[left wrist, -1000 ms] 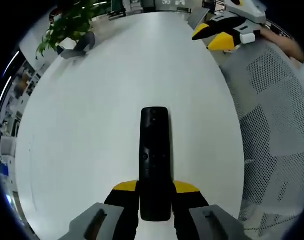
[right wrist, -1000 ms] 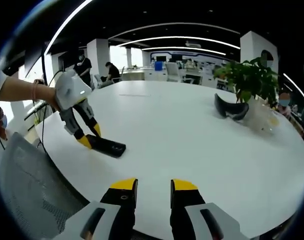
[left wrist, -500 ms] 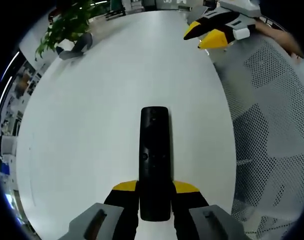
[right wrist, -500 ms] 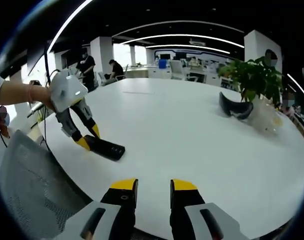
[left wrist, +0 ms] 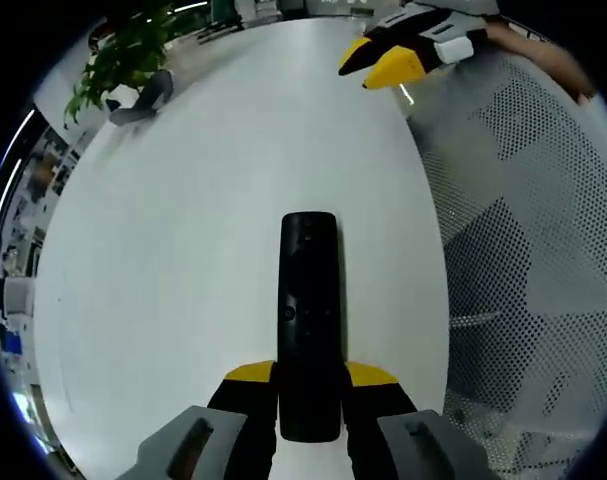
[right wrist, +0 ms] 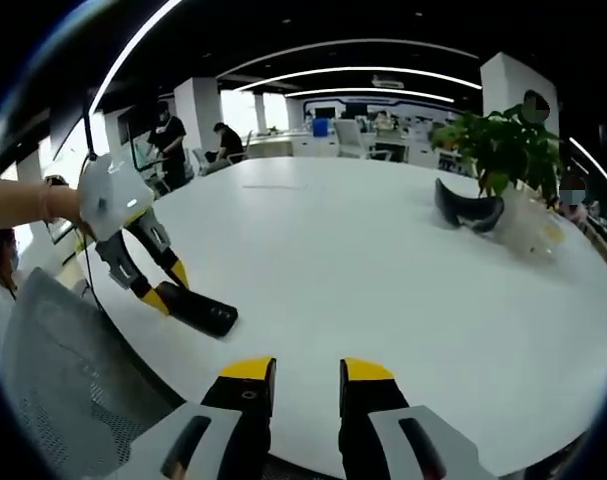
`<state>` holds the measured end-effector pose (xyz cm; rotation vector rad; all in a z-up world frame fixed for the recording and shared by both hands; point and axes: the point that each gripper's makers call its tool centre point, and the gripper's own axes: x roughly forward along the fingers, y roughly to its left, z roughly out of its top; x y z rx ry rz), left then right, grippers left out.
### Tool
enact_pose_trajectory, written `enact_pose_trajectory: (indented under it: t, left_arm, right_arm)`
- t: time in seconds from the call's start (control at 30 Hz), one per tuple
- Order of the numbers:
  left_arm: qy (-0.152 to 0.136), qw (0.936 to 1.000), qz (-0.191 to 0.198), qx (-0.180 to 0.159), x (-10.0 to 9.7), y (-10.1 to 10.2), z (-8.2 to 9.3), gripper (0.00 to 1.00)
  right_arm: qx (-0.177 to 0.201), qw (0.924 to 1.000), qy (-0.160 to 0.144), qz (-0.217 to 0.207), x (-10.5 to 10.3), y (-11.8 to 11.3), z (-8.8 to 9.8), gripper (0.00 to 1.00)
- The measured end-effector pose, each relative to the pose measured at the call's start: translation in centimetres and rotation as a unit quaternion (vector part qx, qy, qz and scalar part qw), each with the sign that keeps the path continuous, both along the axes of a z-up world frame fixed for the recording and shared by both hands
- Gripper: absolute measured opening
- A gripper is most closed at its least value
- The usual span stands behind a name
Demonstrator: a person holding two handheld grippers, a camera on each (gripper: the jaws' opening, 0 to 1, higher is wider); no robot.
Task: Press the specified remote control buttons in sequence, fully releasing each button before pressing the next.
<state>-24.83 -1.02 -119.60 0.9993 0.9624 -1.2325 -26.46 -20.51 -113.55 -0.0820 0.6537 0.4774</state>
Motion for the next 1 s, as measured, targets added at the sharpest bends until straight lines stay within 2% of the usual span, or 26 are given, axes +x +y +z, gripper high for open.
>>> enact_pose_trajectory:
  t: [0.43,0.7,0.83,1.0]
  left_arm:
    - [0.014,0.9994,0.021,-0.026,-1.7,0.3,-0.2,0.24]
    - [0.019,0.9998,-0.004,-0.011,-2.1,0.0,-0.2,0.24]
    - [0.023,0.9996,-0.013,0.001,-2.1,0.0,-0.2,0.25]
    - [0.021,0.9997,-0.01,0.001,-2.1,0.1,-0.2,0.25]
  right_arm:
    - [0.001,0.9999,0.006,0.011,-0.2,0.3,-0.2,0.22]
    - [0.002,0.9999,0.002,0.01,-0.1,0.3,-0.1,0.22]
    - [-0.009,0.9994,0.015,0.029,-0.4,0.7,-0.5,0.22]
    - [-0.019,0.9986,0.016,0.046,-0.7,1.0,-0.6,0.24]
